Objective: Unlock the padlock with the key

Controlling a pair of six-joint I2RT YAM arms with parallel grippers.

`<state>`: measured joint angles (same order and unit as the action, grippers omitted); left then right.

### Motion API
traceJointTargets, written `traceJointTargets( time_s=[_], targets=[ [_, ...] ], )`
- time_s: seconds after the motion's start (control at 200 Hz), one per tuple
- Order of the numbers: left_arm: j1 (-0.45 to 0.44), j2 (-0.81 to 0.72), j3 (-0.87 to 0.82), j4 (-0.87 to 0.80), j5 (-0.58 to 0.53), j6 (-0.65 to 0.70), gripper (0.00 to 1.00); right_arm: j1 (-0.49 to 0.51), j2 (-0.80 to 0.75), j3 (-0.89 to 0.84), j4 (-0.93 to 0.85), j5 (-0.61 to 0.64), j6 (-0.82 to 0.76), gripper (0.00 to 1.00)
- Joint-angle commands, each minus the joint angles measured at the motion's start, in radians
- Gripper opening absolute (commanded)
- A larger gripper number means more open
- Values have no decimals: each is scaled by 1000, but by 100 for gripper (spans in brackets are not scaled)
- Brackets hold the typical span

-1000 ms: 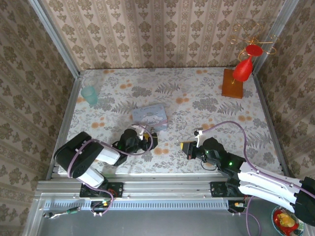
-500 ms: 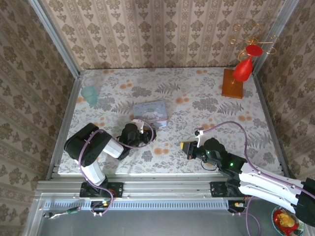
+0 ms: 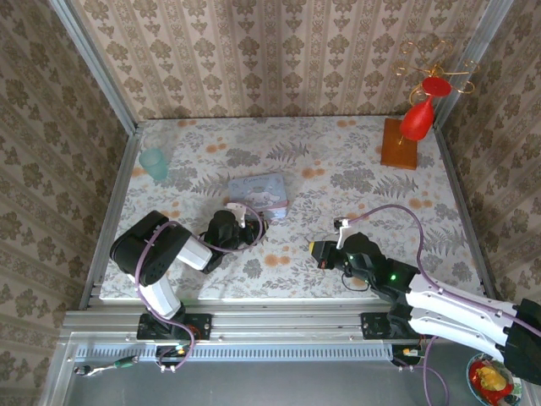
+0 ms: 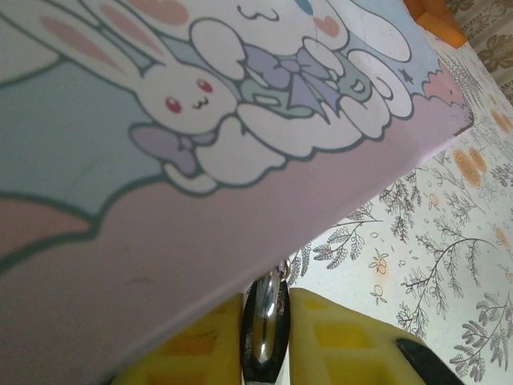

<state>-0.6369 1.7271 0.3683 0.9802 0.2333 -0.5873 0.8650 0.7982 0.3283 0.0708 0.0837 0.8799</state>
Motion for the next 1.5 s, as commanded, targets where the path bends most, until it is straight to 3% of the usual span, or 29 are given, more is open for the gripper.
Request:
traceJointTargets(
  time_s=[0.0,0.235,0.39,0.485,0.715,1.03,1.205,1.495],
  targets=[
    [13,13,3,37,24,-27,18,0,14,28,-26,30,57,0],
    [26,-11,-8,53,93,-80,12,-17,39,52,-49,11,83,0],
    [26,-77,10,-44,153,-102,10,-139,6,110,-258,-30,4,0],
    [26,-124,28,-132,171,-123,8,-200,-23,105,-267,-82,-31,0],
    [28,-182,73,-309,216,-250,7,-191,52,54,-32,-172,-58,0],
    [31,-233,80,-398,227,-426,4,-105,129,31,179,-132,-105,0],
    [31,-280,89,-414,217,-464,3,-93,214,17,222,-78,64,0],
    [40,-341,30,-329,168,-588,0,-90,394,56,402,-202,197,0]
  ],
)
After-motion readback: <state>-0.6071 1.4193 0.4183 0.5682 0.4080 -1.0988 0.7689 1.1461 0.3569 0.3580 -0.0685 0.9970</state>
